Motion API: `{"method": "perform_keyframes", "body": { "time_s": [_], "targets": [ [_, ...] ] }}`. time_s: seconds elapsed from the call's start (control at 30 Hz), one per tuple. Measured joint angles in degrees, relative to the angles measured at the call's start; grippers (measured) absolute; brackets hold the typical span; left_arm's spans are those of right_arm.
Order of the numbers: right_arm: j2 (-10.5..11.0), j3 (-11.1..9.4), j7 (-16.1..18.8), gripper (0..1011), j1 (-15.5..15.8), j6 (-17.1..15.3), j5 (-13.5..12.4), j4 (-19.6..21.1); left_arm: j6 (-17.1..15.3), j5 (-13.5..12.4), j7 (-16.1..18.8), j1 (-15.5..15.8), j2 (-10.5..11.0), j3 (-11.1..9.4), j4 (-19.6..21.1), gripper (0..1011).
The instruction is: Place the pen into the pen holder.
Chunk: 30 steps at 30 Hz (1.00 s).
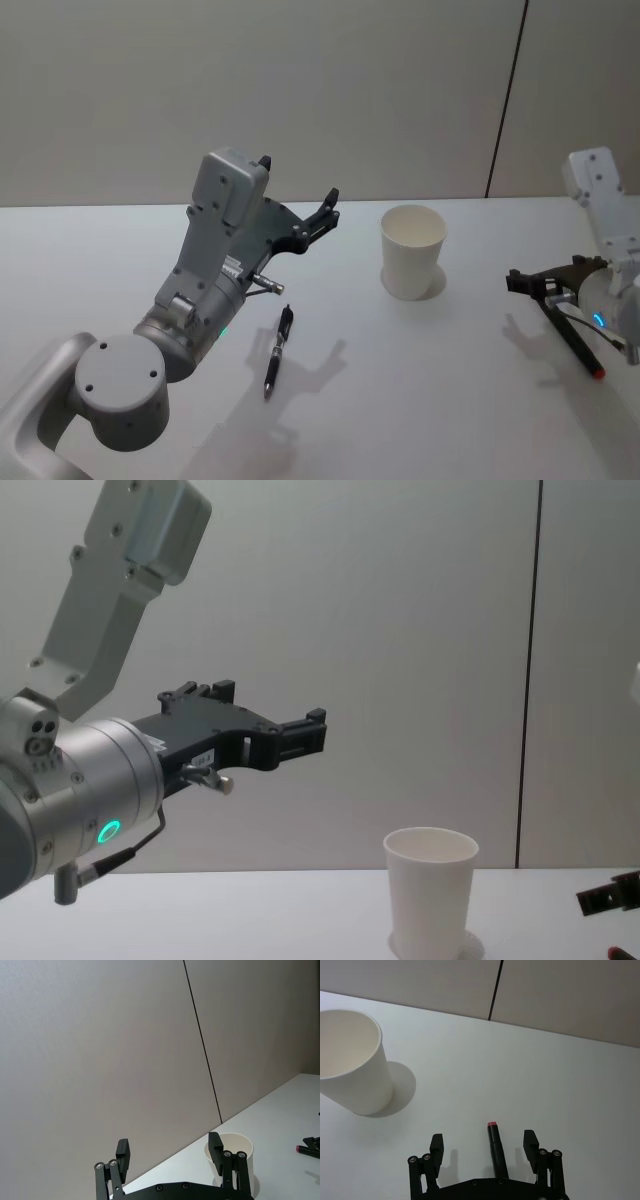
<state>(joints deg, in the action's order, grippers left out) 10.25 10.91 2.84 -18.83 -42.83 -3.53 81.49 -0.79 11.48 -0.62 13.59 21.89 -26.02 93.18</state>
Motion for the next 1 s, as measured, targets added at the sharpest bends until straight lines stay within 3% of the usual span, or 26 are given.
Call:
{"method": "perform_keyframes", "body": {
  "time_s": [0.6,1.0],
  "targets": [
    [-1.3,-1.8,0.8,1002,-4.6,-0.9,-3.4,-8.5,0.0,0.0,0.0,0.0,0.0,0.0,0.0,1003],
    [-2.0,-2.3,0.8,1002,-7.6,0.0,-3.5,-14.3,0.0,0.0,0.0,0.0,0.0,0.0,0.0,1003]
  ]
}}
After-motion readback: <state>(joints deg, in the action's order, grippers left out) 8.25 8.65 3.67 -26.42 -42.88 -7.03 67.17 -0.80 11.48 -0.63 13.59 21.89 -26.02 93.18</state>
